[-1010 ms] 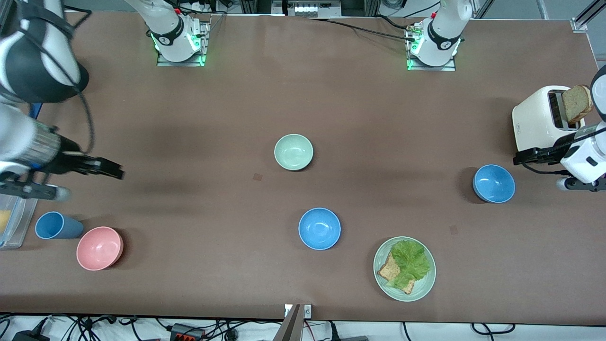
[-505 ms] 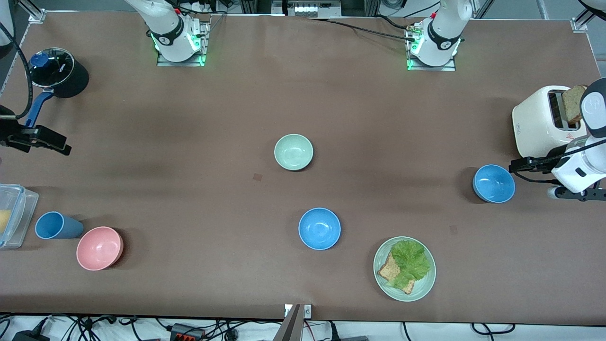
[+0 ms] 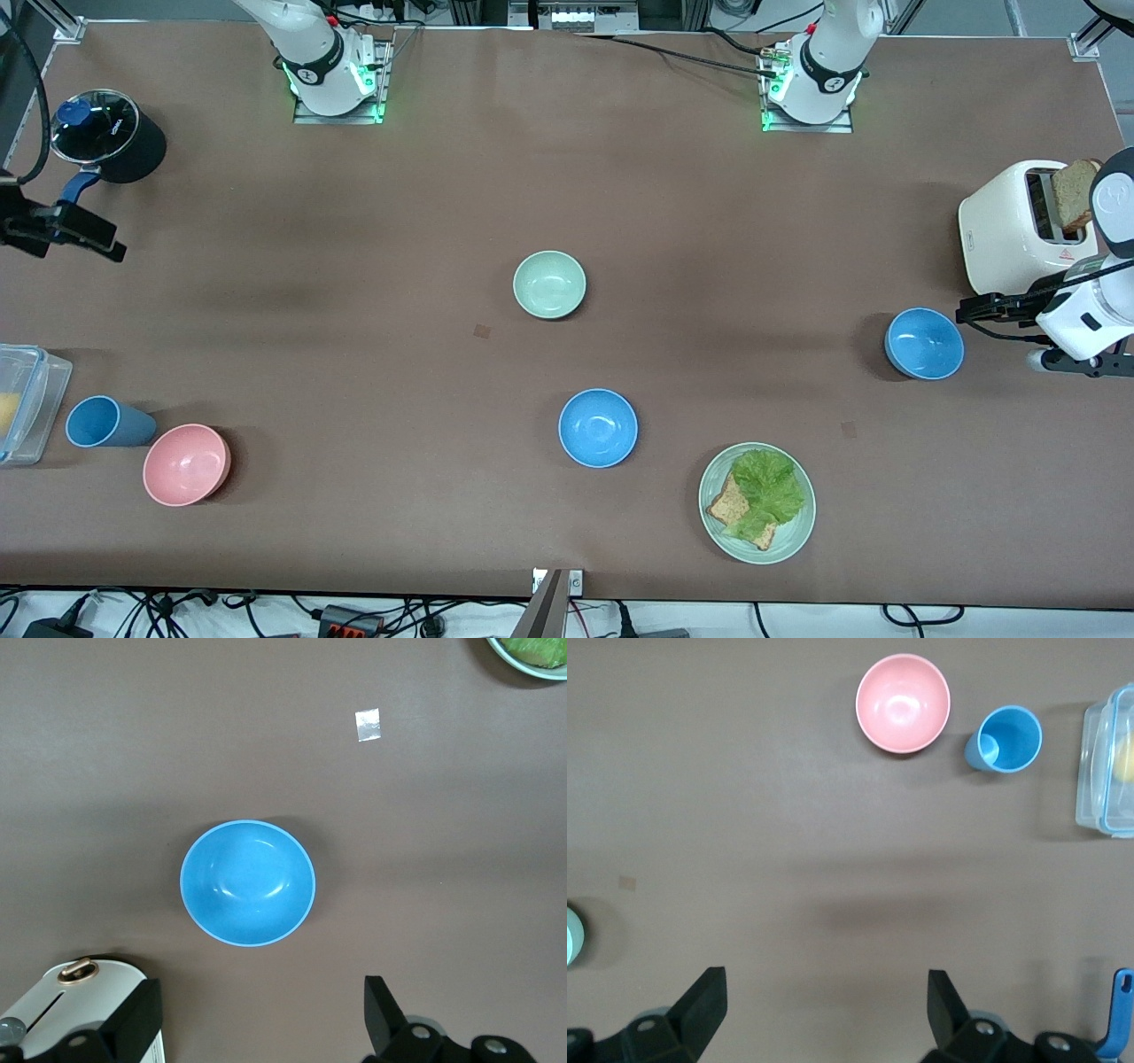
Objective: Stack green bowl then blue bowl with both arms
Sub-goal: 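Reach the left gripper down to the blue bowl beside it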
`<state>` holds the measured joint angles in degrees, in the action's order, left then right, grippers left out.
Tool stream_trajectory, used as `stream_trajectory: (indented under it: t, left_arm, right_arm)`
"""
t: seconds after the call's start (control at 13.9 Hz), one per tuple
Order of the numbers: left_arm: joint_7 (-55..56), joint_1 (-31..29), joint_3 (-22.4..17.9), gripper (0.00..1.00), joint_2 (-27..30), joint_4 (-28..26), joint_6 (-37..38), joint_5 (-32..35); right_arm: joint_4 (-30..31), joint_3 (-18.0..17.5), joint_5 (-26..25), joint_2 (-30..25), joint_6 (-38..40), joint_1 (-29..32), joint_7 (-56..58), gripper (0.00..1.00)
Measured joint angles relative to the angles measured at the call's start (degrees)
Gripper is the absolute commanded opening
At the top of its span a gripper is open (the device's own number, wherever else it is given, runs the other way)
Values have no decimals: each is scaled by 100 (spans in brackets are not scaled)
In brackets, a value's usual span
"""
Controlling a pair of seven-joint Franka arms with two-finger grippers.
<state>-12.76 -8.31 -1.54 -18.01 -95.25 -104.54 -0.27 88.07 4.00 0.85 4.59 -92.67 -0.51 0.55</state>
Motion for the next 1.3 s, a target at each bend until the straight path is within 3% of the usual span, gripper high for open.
stream_trajectory:
  t: [0.43,0.87,1.3]
  left_arm:
    - [-150,-201,-4,100,-365,-61,-560,125]
    - [-631,-560,-9,100,-627,-1044,-2109,129]
    - [-720,-637,-8,95,-780,-1367,-2362,129]
  right_arm:
    - [1140,0,-81,-624,-573,-21,1,100]
    - [1158,0,-95,-654,-748,-34,2,100]
    - [1156,-1,-98,-604,-747,-44,11,100]
